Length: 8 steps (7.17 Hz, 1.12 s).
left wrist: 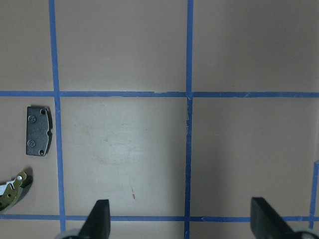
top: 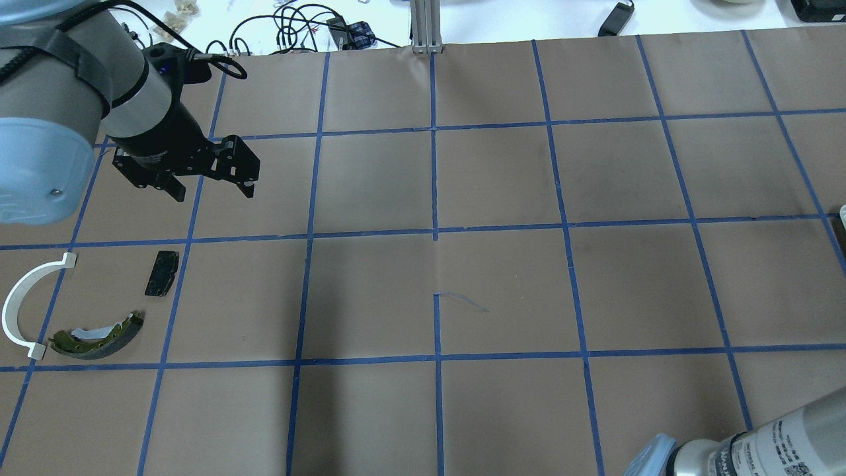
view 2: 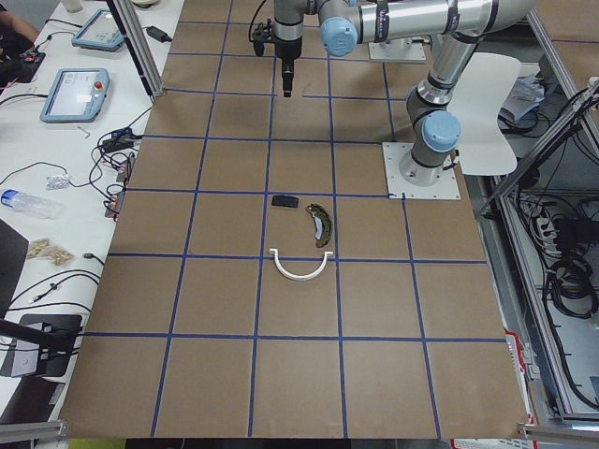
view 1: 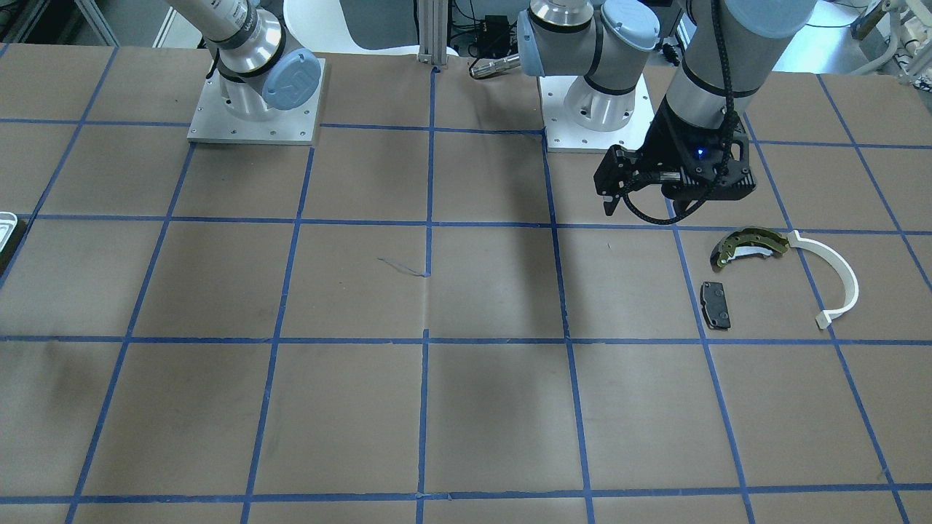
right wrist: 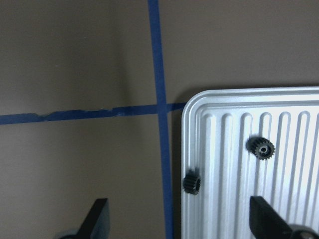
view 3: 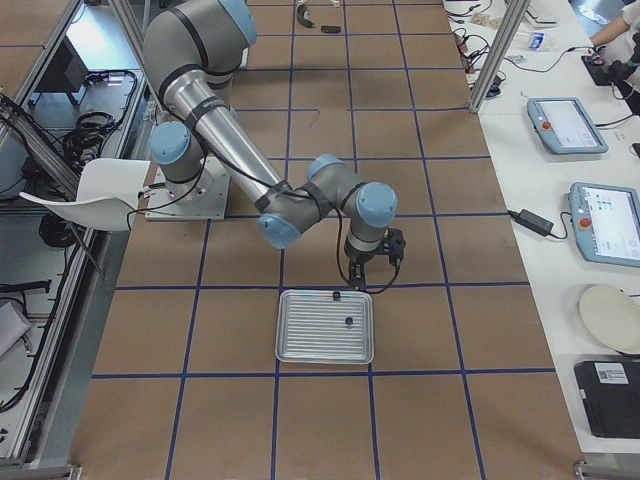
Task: Place bearing gear from tray to pile
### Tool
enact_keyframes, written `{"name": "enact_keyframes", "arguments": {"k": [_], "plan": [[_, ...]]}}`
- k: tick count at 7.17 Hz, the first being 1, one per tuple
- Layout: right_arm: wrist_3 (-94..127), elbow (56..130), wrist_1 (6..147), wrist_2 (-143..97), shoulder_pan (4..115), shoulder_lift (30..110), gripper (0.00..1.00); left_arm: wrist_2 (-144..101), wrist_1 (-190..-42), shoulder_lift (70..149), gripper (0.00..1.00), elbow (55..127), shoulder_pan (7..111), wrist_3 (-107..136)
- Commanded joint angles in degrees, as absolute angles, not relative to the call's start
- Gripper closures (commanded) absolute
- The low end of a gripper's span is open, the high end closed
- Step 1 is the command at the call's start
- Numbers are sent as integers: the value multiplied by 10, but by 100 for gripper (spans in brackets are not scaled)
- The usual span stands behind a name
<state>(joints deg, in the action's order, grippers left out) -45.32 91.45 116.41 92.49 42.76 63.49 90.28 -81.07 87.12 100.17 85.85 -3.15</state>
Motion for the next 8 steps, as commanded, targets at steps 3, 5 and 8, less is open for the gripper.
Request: {"name": "enact_keyframes", "arguments": {"k": [3,5,8], "plan": [[-567,910,1250,922,382,571,9,904,-808,872,0,1009,859,-49],[-591,909,1279,922,381,553,28,904,-809,868,0,1011,859,-49],[-592,904,1278,925,381,544,52,902,-808,873,0,1010,859,-49]]}}
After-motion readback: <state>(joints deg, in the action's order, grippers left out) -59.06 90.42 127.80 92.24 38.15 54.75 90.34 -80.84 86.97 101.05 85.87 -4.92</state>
